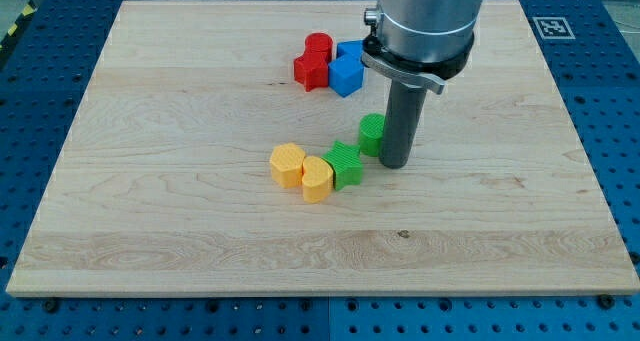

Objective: Push the green circle into the green star and yellow heart

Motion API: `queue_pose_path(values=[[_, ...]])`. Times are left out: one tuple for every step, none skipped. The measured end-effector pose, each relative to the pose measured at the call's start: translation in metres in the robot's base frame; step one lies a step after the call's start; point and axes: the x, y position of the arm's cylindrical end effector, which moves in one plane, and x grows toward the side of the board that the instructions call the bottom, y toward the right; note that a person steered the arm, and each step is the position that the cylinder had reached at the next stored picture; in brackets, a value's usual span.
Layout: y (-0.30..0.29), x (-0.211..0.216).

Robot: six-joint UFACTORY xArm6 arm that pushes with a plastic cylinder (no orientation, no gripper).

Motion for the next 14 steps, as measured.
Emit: queue_pose_path(values=[[0.035, 0.01], [0.078, 0.006], [0.083, -0.02], [0.056, -0.025], [0.012, -0.024], [-0.024, -0.024], [-0.017, -0.034], [-0.008, -0.056], [-0.02, -0.054], [-0.041, -0.042], [-0.06, -0.033], [-0.064, -0.038], [-0.068, -0.066], [-0.094, -0.071]])
